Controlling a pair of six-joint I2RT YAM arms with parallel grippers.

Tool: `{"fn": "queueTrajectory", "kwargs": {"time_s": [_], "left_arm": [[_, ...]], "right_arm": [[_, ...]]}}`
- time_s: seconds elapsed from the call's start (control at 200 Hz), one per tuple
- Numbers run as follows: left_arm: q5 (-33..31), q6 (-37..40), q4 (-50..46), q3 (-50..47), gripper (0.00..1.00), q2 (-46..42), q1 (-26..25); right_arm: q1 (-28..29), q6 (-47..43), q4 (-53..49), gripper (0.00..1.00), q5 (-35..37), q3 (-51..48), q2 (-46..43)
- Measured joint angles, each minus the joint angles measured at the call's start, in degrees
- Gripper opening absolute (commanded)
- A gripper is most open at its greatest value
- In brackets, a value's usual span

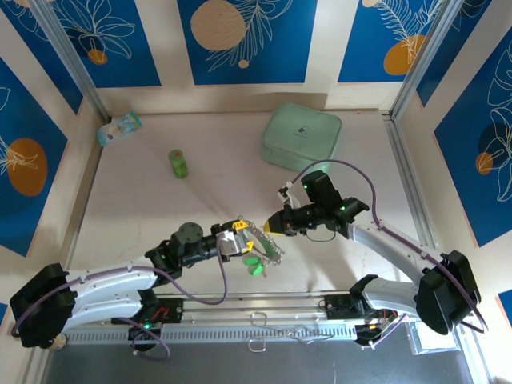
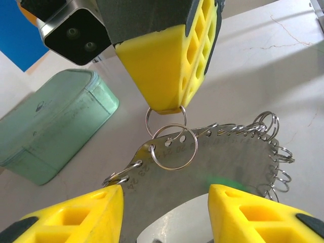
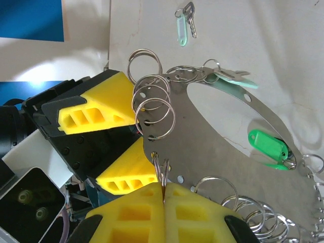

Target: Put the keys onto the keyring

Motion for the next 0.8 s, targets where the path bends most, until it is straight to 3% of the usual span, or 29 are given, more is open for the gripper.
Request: {"fn": "queueTrajectory", "kwargs": {"time_s": [0.43, 0.505, 0.65, 0.8], "left_arm": [[-2.5, 4.2, 5.4, 0.1, 0.42, 2.3, -0.8], [-3.5, 5.0, 6.1, 0.1, 0.38, 2.6, -0.9], [-4.5, 6.5, 7.2, 0.1, 0.22, 2.6, -1.2], [-4.5, 7.1, 7.1, 0.1, 0.21, 2.6, -1.2]], "right_arm": [[2.2, 3.7, 0.1, 0.00, 1.7, 1.2, 1.2], [2.3, 4.0, 0.1, 0.00, 1.7, 1.2, 1.4], [2.3, 4.0, 0.1, 0.00, 1.8, 1.2, 1.5], [2.4, 4.0, 0.0, 0.00, 1.8, 1.4, 1.5]]}}
